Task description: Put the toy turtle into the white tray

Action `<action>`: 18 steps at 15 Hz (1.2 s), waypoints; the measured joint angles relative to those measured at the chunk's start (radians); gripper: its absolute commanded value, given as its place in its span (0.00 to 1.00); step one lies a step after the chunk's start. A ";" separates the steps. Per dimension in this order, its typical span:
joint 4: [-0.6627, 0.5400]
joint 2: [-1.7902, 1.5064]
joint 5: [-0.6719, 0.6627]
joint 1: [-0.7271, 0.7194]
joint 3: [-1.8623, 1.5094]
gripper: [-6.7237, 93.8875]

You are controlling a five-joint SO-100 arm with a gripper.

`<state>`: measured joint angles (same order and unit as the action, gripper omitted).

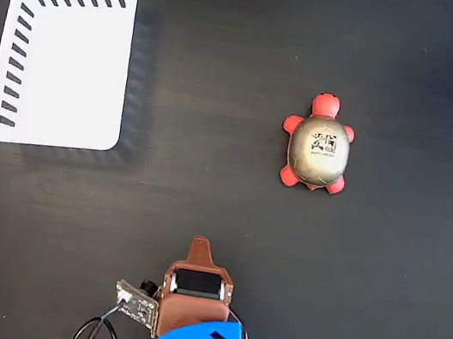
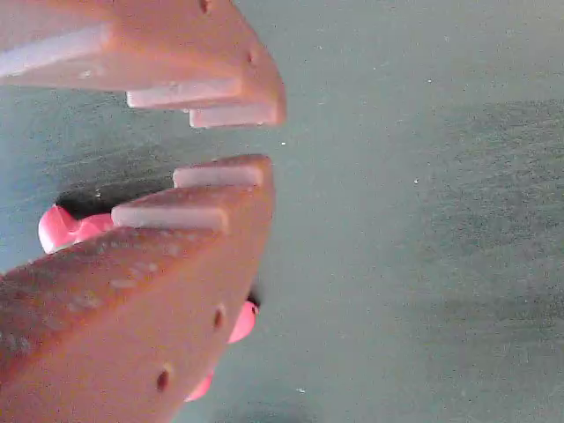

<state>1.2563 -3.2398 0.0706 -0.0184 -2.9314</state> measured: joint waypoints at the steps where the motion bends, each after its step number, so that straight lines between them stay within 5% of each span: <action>1: 0.000 0.000 0.000 0.000 0.000 0.07; 14: 0.000 0.005 0.014 0.000 0.000 0.07; 18: -0.202 0.333 0.094 0.063 0.051 0.07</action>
<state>1.0538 -2.9069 0.1641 0.0445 -2.8808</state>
